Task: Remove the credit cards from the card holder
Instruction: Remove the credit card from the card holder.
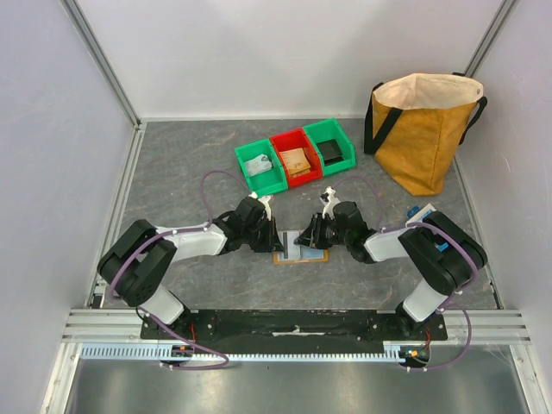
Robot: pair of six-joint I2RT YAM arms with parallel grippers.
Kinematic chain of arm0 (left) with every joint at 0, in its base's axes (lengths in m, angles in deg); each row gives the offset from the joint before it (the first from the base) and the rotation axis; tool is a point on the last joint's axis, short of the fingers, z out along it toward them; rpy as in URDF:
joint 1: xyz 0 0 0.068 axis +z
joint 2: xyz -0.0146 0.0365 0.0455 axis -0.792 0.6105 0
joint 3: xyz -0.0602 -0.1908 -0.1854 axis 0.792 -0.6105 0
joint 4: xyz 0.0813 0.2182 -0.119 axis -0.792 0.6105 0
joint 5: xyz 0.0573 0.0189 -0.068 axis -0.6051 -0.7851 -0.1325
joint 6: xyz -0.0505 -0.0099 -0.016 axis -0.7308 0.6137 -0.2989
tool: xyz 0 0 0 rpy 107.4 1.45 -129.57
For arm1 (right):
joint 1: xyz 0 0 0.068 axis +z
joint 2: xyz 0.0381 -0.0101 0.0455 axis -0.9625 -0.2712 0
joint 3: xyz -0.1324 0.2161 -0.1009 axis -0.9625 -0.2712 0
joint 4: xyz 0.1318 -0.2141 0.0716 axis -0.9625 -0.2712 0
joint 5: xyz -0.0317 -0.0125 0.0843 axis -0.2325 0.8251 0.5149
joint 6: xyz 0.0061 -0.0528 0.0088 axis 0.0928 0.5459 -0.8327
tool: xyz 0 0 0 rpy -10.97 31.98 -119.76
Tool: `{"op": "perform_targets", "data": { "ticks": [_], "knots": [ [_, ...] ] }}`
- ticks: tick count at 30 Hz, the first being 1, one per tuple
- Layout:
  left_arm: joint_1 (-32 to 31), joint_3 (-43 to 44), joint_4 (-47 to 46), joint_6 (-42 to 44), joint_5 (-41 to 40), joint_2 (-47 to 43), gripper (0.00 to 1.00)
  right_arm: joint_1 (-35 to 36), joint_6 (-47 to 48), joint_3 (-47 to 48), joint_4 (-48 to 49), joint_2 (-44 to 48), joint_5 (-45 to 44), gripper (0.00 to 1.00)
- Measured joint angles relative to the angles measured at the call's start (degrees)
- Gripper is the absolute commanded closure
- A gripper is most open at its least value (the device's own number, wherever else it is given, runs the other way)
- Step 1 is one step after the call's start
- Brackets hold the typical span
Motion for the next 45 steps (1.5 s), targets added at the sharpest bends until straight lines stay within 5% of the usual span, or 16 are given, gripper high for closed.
{"op": "perform_targets", "data": {
  "ticks": [20, 25, 28, 42, 45],
  "knots": [
    [0.1, 0.0, -1.3, -0.8, 0.9, 1.2, 0.95, -4.2, -3.3, -6.3, 14.3, -2.8, 8.4, 0.81],
    [0.1, 0.0, -1.4, -0.9, 1.0, 1.3, 0.98, -5.3, -4.3, -7.1, 17.6, -4.2, 10.3, 0.93],
    [0.1, 0.0, -1.6, -1.1, 1.1, 1.5, 0.98, -6.0, -4.8, -7.3, 18.6, -4.9, 11.4, 1.00],
    [0.1, -0.7, -4.1, -2.7, 1.5, 1.8, 0.98, -10.6, -4.7, -8.0, 19.7, -6.5, 19.8, 1.00],
    [0.1, -1.2, -4.5, -3.1, 1.6, 1.4, 0.85, -10.8, -4.4, -7.7, 19.6, -7.2, 20.8, 1.00]
  ]
}}
